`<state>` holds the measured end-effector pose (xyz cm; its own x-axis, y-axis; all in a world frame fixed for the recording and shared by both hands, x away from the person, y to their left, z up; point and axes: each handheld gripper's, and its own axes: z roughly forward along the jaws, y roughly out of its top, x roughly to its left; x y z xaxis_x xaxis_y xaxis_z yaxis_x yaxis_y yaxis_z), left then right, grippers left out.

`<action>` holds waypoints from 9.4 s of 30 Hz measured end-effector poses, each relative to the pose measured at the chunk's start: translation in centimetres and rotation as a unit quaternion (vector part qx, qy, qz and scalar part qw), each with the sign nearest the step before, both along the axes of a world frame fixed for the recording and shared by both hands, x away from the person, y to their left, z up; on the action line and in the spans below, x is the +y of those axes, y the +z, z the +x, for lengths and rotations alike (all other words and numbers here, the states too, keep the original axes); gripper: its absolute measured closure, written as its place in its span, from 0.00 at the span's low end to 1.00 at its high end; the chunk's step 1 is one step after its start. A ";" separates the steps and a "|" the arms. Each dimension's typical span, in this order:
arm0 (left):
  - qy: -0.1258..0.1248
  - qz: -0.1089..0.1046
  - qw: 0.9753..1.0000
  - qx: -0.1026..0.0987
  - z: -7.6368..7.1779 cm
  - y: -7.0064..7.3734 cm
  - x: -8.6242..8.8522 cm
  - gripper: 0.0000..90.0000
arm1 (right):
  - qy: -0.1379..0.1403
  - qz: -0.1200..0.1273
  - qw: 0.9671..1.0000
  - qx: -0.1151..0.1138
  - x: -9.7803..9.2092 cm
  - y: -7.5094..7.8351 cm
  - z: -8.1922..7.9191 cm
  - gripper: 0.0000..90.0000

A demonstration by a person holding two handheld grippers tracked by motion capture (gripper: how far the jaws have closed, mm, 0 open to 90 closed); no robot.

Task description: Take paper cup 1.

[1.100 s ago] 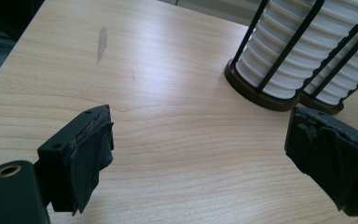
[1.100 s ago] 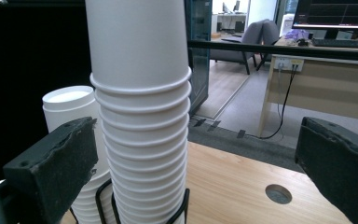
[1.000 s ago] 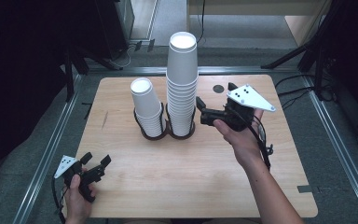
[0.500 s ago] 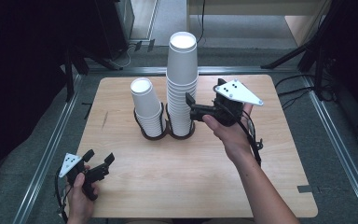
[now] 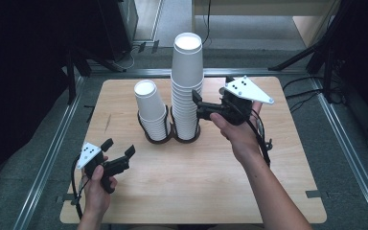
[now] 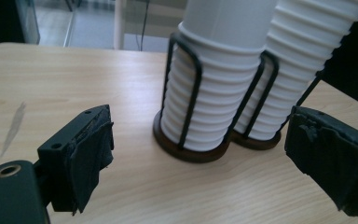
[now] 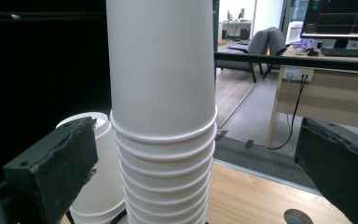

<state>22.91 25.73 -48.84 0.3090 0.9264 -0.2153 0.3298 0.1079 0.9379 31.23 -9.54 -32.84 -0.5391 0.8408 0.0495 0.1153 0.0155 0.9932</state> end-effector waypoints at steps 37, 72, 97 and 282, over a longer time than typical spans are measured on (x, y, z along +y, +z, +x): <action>-0.060 0.025 0.996 -0.060 6.3 5.0 -13.1 0.01 | 0.020 0.022 0.999 0.013 1.6 1.3 1.8 0.00; -0.007 0.052 0.996 -0.079 11.5 6.7 -17.6 0.01 | 0.023 0.011 0.998 0.063 5.5 0.8 6.6 0.01; -0.012 0.054 0.995 -0.080 11.9 6.7 -17.7 0.02 | 0.013 0.015 0.999 0.026 5.8 2.1 6.3 0.12; -0.205 0.045 0.978 -0.018 0.2 1.2 -15.6 0.02 | -0.055 -0.358 0.917 -0.164 -1.8 -18.4 -7.0 0.15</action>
